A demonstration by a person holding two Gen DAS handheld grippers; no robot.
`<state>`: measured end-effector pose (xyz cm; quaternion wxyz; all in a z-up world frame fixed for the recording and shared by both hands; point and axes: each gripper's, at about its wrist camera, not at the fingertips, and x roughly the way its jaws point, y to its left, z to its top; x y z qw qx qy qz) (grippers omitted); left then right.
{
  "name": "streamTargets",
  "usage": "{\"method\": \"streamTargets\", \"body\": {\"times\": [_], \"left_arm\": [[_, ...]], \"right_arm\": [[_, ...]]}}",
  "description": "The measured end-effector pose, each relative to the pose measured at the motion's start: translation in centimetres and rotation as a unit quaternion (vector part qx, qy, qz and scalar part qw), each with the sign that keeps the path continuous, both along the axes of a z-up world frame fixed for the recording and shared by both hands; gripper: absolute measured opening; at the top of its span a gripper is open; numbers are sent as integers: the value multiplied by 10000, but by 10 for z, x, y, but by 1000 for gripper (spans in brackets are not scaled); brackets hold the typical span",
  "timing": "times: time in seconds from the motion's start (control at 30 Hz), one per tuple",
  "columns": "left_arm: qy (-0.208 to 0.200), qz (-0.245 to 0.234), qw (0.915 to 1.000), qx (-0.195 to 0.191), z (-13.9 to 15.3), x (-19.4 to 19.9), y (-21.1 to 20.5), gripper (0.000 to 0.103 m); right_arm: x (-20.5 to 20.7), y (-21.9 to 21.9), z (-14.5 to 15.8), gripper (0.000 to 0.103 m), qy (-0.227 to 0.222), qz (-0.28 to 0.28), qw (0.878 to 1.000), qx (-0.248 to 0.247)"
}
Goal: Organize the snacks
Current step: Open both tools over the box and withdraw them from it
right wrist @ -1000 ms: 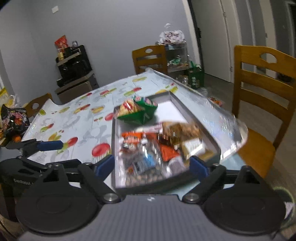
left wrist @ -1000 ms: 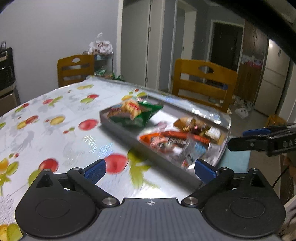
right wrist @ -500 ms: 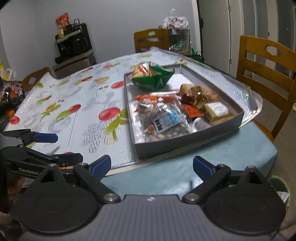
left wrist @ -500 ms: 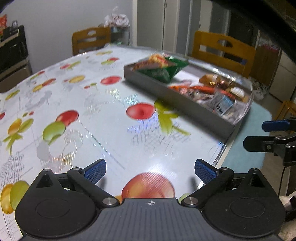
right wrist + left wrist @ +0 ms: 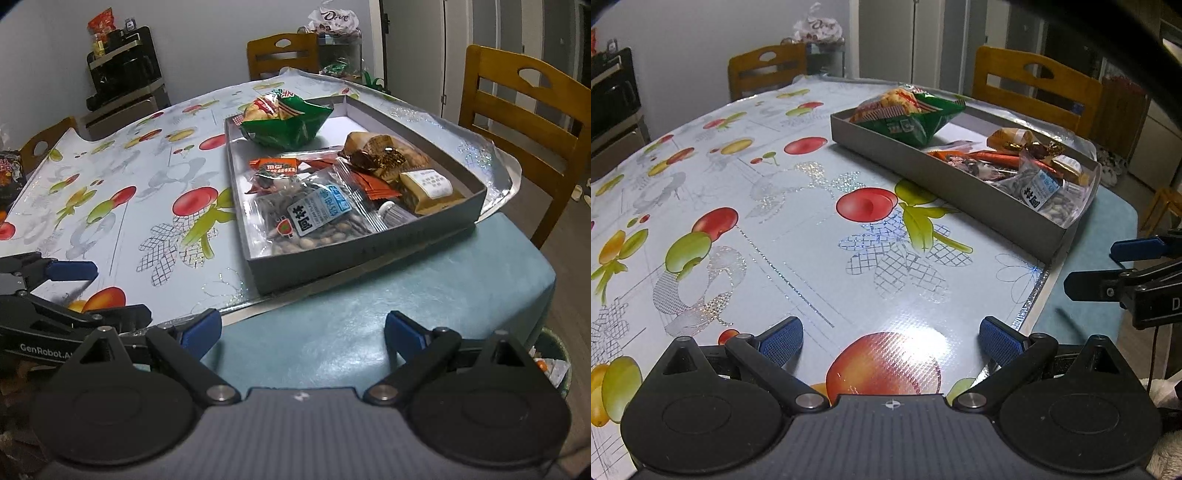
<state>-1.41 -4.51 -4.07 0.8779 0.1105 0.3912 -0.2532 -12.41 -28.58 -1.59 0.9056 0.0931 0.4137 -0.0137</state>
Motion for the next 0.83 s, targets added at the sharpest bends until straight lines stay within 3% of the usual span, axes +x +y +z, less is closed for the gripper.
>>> {"method": "streamTargets", "body": {"times": [0.83], "left_arm": [[-51,-9,10000,-45,0,3,2,103]], "right_arm": [[5,1,-1,98,8,24,10000,4]]}}
